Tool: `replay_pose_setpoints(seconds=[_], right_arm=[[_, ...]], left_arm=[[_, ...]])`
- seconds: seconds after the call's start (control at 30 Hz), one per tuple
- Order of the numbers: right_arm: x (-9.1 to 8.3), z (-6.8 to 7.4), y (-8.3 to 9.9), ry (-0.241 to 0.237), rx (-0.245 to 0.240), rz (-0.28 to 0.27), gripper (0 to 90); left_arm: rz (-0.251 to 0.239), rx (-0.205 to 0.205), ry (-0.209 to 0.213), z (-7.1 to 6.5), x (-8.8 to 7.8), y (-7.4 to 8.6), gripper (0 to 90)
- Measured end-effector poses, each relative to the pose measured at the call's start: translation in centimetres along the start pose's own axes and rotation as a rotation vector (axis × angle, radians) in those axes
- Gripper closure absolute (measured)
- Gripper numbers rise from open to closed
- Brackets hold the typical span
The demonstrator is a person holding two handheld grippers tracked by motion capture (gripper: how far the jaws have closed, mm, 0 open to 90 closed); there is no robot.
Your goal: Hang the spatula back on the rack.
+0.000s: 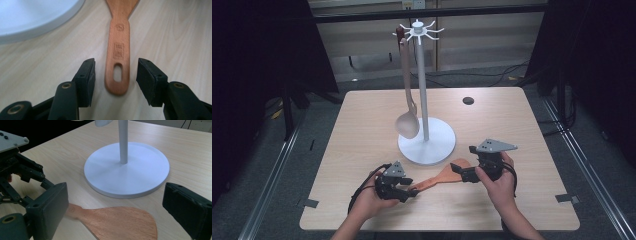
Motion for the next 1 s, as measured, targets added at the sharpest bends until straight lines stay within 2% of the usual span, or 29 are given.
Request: replay_pose_setpoints(seconds=[0.03,0.13,0.23,0.37,0.43,0.47,0.53,0.6,0.7,0.73,0.8,0.87,0.9,1.0], right_arm=[[0.0,0.0,0.0,-0.001,0.001,0.002,6.0],[0.4,0.4,-0.1,-0.009,-0.006,0.004,6.0],[0.8,1.0,-0.1,-0.022,-0.025,0.018,6.0],[1.4,1.8,0.3,-0.050,-0.050,0.049,6.0],[1.6,2.0,0.5,-0.060,-0.055,0.061,6.0],[1.7,2.1,0.6,-0.067,-0.054,0.067,6.0],[1.7,2.2,0.8,-0.080,-0.056,0.081,5.9],[1.8,2.2,1.0,-0.088,-0.060,0.092,6.0],[1.9,2.4,1.3,-0.107,-0.054,0.111,6.0],[1.9,2.4,1.4,-0.116,-0.063,0.118,6.0],[2.0,2.6,1.6,-0.128,-0.069,0.132,6.0],[2.2,2.7,1.8,-0.135,-0.068,0.141,5.9],[2.3,2.8,1.9,-0.135,-0.073,0.148,6.0],[2.4,3.0,1.9,-0.145,-0.087,0.155,6.0]], left_arm=[[-0.023,-0.002,-0.003,-0.2,0.0,0.0,49.5],[0.003,0.023,-0.028,-0.4,-0.2,0.3,49.9],[-0.012,0.021,-0.042,-0.4,0.1,0.0,52.8],[-0.019,0.042,-0.052,-0.3,0.5,-0.3,52.7],[-0.004,0.058,-0.061,-0.2,0.5,-0.4,59.8],[0.001,0.052,-0.056,-0.1,0.5,-0.4,63.2],[-0.024,0.052,-0.038,-0.2,0.7,-0.6,65.0],[0.005,0.068,-0.035,-0.2,0.6,-0.5,65.4],[-0.001,0.070,-0.008,-0.4,0.6,-0.6,65.7],[0.015,0.087,0.006,-0.5,0.6,-0.5,65.8],[0.003,0.108,0.012,-0.7,0.8,-0.7,65.8],[-0.008,0.121,0.033,-1.4,1.3,-1.0,65.8],[0.006,0.132,0.046,-1.6,1.4,-1.2,65.8],[-0.020,0.149,0.086,-2.7,2.2,-1.8,65.7]])
Point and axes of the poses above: each handheld gripper's, and its own axes: x roughly forward along the jaws, y roughly out of its underside, z roughly to its left, the point moved 8 cm from there along x, roughly forward along the jaws, and after that the axes turned 2 degrees about x, right-handed, at the moved point
